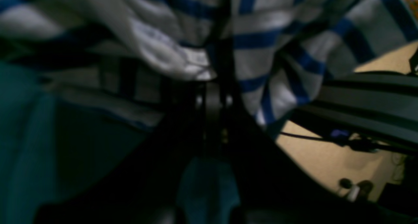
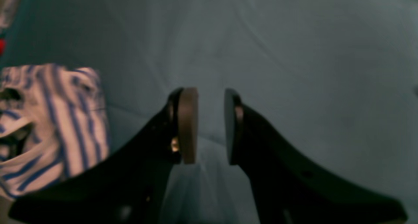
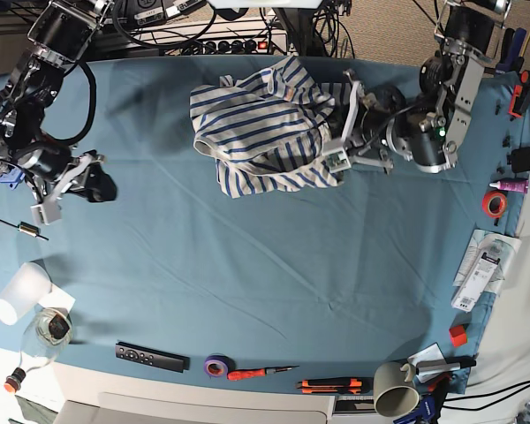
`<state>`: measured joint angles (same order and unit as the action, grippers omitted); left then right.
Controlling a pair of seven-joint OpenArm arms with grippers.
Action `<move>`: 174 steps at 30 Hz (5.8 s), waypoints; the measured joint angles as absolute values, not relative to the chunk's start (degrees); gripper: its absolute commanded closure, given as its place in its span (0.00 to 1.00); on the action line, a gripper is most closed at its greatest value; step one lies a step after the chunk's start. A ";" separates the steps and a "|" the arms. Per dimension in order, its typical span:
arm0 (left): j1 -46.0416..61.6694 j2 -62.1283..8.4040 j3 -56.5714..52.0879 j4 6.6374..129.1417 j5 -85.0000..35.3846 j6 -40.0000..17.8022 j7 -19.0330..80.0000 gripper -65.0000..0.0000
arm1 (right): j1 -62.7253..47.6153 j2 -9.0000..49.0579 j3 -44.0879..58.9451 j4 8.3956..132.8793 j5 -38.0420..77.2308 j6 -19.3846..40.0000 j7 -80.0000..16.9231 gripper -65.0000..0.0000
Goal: Fold the T-shirt properly
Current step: 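Pull the left gripper back along the bundle's side, smoothing the fabric, then grasp the loose shirt flap with the left gripper, then lift the held flap and fold it over the bundle with the left gripper, then press and tuck the folded edge down with the left gripper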
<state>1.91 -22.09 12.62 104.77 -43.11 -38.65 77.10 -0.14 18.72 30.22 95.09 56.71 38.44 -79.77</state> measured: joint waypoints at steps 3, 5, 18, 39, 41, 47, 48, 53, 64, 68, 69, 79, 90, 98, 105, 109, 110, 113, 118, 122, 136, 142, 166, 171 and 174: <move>2.37 -22.09 12.62 104.90 -43.18 -38.63 77.28 1.00 | -0.12 18.68 26.92 95.09 57.01 38.44 -80.03 0.77; 2.35 -22.09 12.62 105.21 -42.48 -36.84 77.10 1.00 | -0.14 18.72 25.06 95.09 56.95 38.44 -80.12 0.77; 0.93 -20.18 2.68 110.74 -41.50 -29.80 65.91 1.00 | 0.14 18.70 21.78 95.09 57.04 38.44 -80.01 0.77; -0.23 -12.25 14.68 111.39 -35.42 -31.70 59.92 0.55 | 0.14 14.26 21.78 95.09 51.16 38.85 -79.90 0.77; -0.56 -12.23 18.13 111.39 -33.43 -31.05 59.99 0.55 | 0.14 14.28 22.00 95.09 48.07 38.85 -79.42 0.77; -3.27 -12.23 21.69 111.37 -26.57 -25.71 59.22 0.55 | 0.14 14.28 24.01 95.09 47.37 38.83 -79.22 0.77; -3.36 -12.25 21.69 111.37 -26.13 -25.54 58.63 0.55 | 0.14 14.28 24.08 95.09 47.40 38.85 -79.22 0.77; -3.40 -12.23 21.69 111.37 -26.81 -25.50 59.20 0.58 | 0.14 14.28 24.12 95.09 47.40 38.85 -79.22 0.77; -2.48 -12.25 21.69 111.37 -28.73 -26.76 60.88 0.93 | 0.14 14.28 24.12 95.09 47.37 38.85 -79.00 0.77; -2.55 -12.23 21.69 111.37 -28.75 -26.76 61.49 1.00 | 0.14 14.28 24.12 95.09 47.40 38.83 -78.83 0.77; -2.57 -12.25 21.69 111.37 -28.75 -26.76 61.54 1.00 | 0.16 14.28 24.12 95.09 47.40 38.83 -78.83 0.77; -2.39 -12.45 21.61 111.37 -28.77 -26.74 65.93 1.00 | 0.16 14.28 24.12 95.09 47.37 38.83 -77.32 0.77; 6.02 -12.53 9.45 120.86 -38.59 -31.24 66.15 1.00 | 0.14 14.26 24.21 95.09 47.29 38.85 -76.23 0.77; 12.69 -12.56 6.17 124.14 -44.23 -33.08 69.78 1.00 | 0.14 14.26 24.21 95.09 47.31 38.85 -76.01 0.77; 19.20 -12.56 4.03 131.63 -44.42 -33.08 72.07 1.00 | 0.14 14.28 24.23 95.09 47.09 38.85 -75.37 0.77; 23.40 -12.51 1.41 134.26 -44.91 -33.10 71.83 1.00 | 0.14 14.26 24.21 95.09 47.13 38.85 -74.26 0.77; 24.53 -12.51 0.62 134.13 -44.45 -33.76 72.03 1.00 | 0.14 14.28 24.23 95.09 47.09 38.85 -73.95 0.77; 27.44 -12.53 -0.86 134.08 -44.42 -34.39 72.47 1.00 | 0.14 14.28 24.21 95.09 47.03 38.85 -73.65 0.77; 28.62 -12.51 -0.89 134.08 -43.88 -34.39 75.02 1.00 | 0.14 14.28 24.23 95.09 46.96 38.85 -73.65 0.77; 28.62 -12.51 -0.89 134.08 -38.11 -34.39 74.72 1.00 | 0.16 14.28 24.21 95.09 46.98 38.85 -73.65 0.77; 33.63 -12.49 -0.93 134.08 -15.75 -29.39 72.62 1.00 | 0.14 14.28 24.21 95.09 46.96 38.85 -73.43 0.77; 31.55 -12.40 -0.95 134.08 -16.99 -23.05 61.32 1.00 | 0.16 14.28 24.23 95.09 47.00 38.85 -73.01 0.77; 25.36 -12.03 9.74 131.26 -21.39 -12.43 56.14 0.65 | 0.16 14.26 24.21 95.09 47.00 38.85 -73.08 0.77; 22.92 -9.30 11.16 126.04 -17.45 -9.89 56.51 0.65 | 0.16 14.26 24.21 95.09 47.00 38.85 -73.47 0.77; 21.47 -8.23 11.14 124.16 -14.52 -7.07 57.06 0.65 | 0.14 14.28 24.23 95.09 46.98 38.85 -73.52 0.77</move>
<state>21.47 -8.23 11.14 124.16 -14.52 -7.07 57.06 0.14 14.28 24.23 95.09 46.98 38.85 -73.52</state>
